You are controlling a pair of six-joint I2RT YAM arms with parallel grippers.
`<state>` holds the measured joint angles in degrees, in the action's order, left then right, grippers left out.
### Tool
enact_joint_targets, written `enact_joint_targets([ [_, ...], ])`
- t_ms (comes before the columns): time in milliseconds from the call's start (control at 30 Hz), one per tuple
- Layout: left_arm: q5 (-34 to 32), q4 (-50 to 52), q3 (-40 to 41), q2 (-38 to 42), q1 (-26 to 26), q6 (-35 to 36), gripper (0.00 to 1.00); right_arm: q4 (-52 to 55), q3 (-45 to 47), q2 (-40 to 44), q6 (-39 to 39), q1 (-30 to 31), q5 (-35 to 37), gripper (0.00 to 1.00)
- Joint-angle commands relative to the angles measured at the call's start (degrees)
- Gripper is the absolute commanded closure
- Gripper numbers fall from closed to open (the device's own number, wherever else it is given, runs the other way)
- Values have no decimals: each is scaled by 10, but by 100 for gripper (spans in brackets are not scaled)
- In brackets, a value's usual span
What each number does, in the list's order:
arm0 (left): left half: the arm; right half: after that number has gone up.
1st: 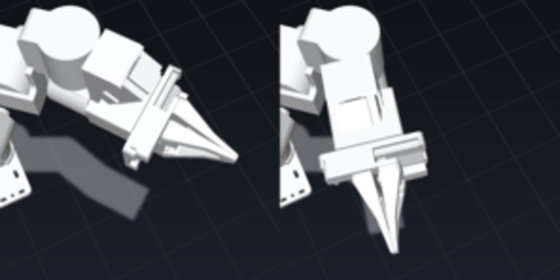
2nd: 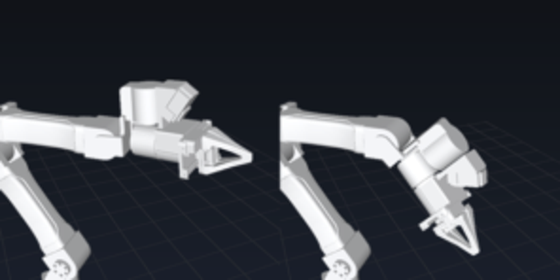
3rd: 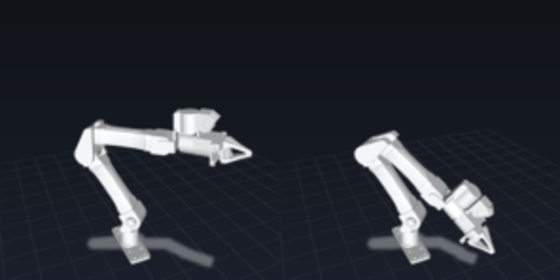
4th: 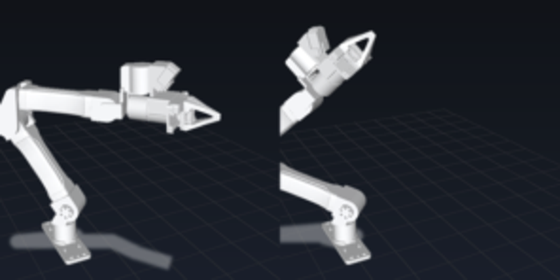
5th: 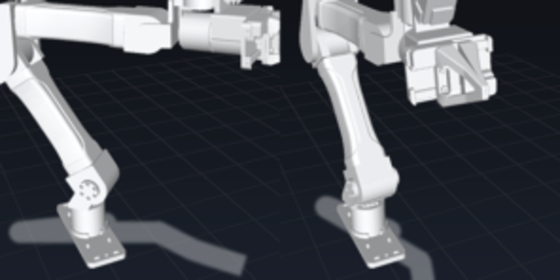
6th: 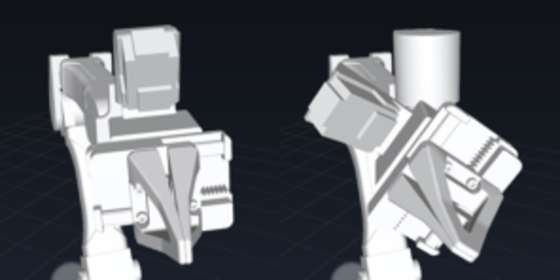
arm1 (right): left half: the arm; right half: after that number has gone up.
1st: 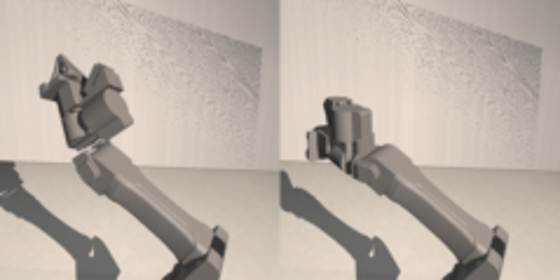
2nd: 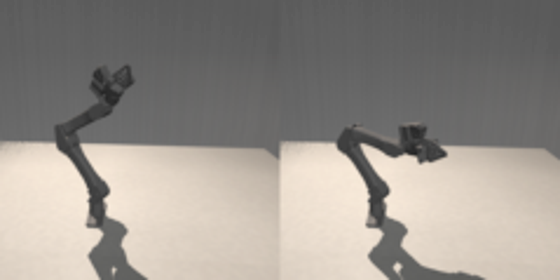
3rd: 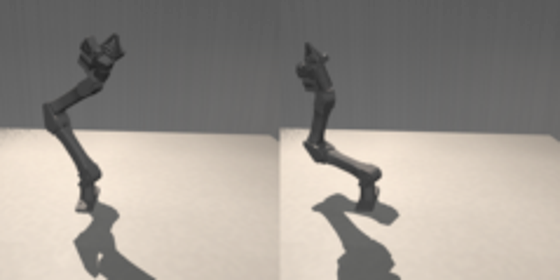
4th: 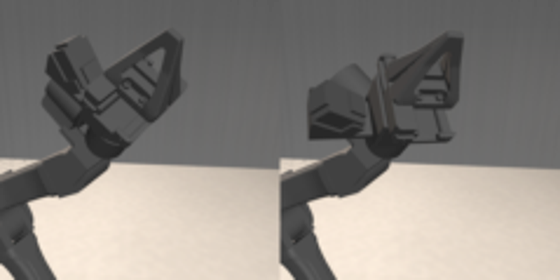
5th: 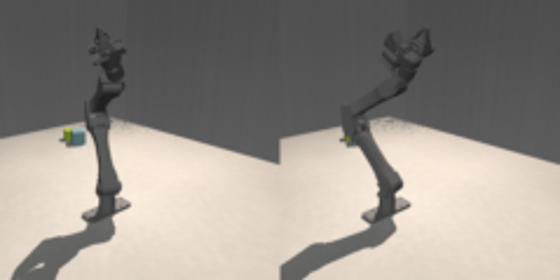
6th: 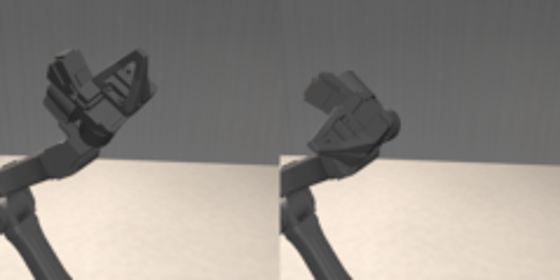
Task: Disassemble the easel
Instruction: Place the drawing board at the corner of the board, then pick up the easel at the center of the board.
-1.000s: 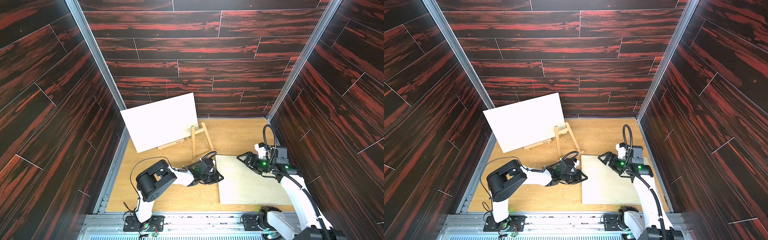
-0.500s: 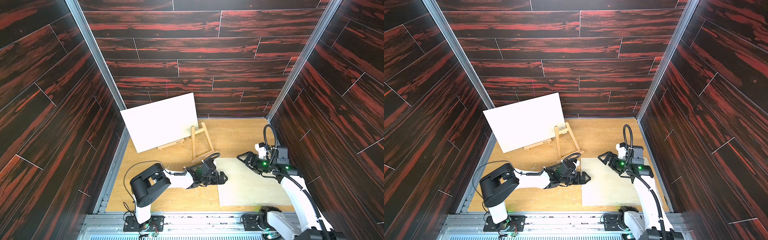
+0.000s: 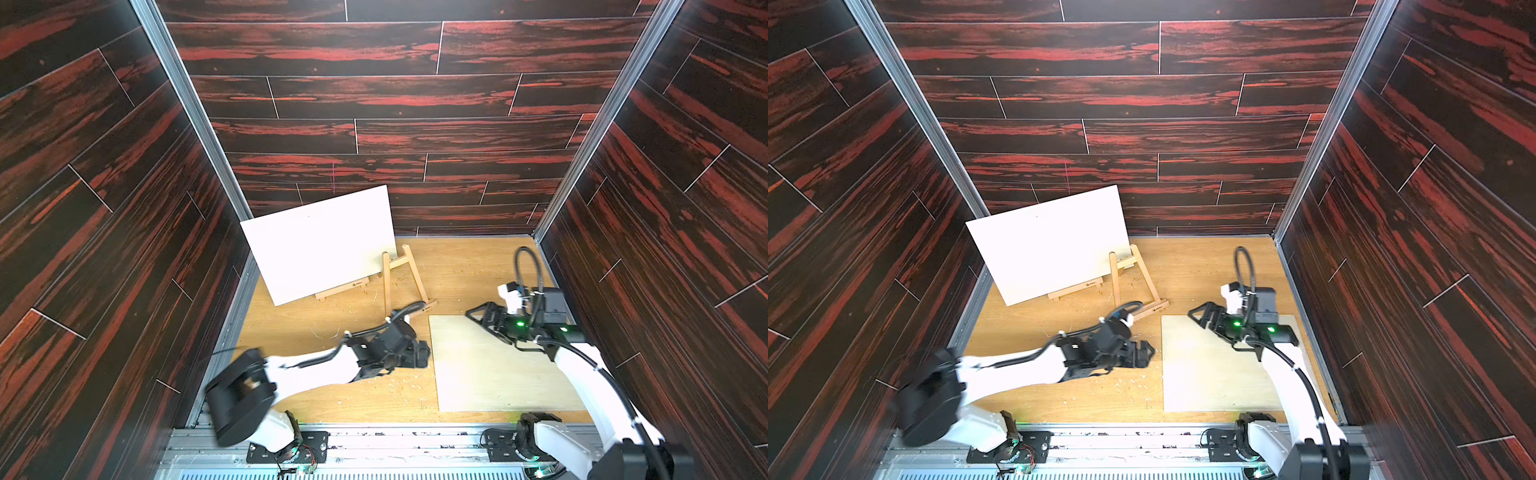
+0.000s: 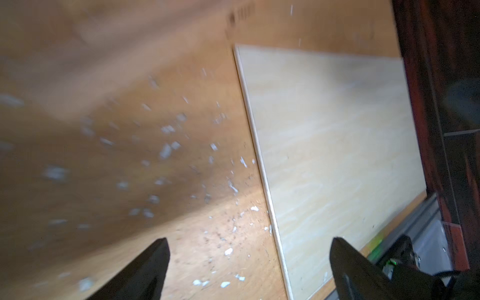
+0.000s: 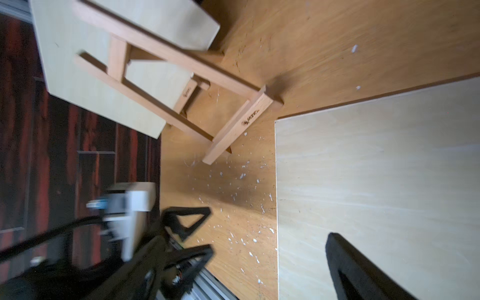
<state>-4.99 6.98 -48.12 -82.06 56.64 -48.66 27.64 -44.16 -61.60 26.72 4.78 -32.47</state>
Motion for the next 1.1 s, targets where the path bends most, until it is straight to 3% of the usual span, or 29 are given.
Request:
enact_joint_targets([
  [0, -119, 95, 16, 70, -2, 22, 0, -38, -33, -38, -26, 42, 32, 1],
  [167, -184, 130, 48, 161, -16, 48, 0, -90, -79, -116, -64, 94, 94, 1],
  [400, -154, 154, 85, 234, -110, 66, 0, -148, -159, -256, -170, 155, 182, 2],
  [700, -122, 174, 67, 209, -190, 156, 0, -295, -160, -357, -214, 184, 231, 8],
  [1067, -105, 172, 49, 198, -244, 174, 1, -412, -169, -435, -234, 212, 273, 23],
])
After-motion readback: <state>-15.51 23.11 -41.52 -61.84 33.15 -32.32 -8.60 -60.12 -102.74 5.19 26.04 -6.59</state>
